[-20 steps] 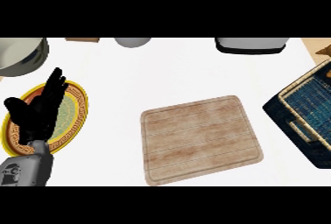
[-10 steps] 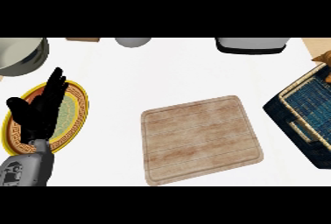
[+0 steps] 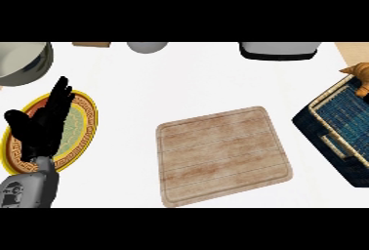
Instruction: Pick the croissant from the cutting board and place it in the basket
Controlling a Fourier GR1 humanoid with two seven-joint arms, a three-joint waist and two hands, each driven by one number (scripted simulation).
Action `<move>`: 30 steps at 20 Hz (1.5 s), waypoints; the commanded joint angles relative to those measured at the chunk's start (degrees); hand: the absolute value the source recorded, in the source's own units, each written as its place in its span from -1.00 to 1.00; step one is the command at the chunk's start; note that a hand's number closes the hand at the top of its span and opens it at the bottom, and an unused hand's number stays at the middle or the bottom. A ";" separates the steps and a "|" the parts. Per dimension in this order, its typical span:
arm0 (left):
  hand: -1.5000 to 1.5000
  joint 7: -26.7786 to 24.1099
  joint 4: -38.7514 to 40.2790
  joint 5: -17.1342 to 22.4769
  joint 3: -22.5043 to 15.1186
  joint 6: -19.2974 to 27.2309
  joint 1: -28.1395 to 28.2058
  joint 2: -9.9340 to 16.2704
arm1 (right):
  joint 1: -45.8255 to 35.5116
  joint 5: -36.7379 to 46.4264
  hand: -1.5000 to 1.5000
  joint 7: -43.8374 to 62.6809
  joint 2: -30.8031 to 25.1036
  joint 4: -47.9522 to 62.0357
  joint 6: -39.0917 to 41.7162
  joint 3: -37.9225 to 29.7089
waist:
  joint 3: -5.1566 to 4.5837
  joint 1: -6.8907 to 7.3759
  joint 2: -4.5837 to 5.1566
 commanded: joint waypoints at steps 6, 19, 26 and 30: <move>0.00 4.31 -3.06 -0.99 -1.26 1.03 -1.53 -0.43 | 0.37 -0.89 -1.00 6.45 0.81 2.05 -1.47 -2.25 | 0.05 0.18 0.05; 0.00 -3.57 2.66 -0.01 1.24 -0.10 1.66 0.01 | 1.12 -13.96 -1.00 5.35 2.18 -14.04 -15.92 -14.26 | -0.05 -1.36 -0.53; 0.00 0.03 1.49 -0.69 0.83 1.64 -0.48 -0.51 | 10.64 -22.99 -1.00 6.81 1.35 -26.62 -16.98 -22.41 | 0.02 -2.82 -0.73; 0.00 -3.06 2.40 1.32 3.02 -1.47 1.72 2.01 | 19.60 -28.96 -1.00 8.99 1.58 -40.31 -11.41 -26.04 | -0.06 -2.86 -0.85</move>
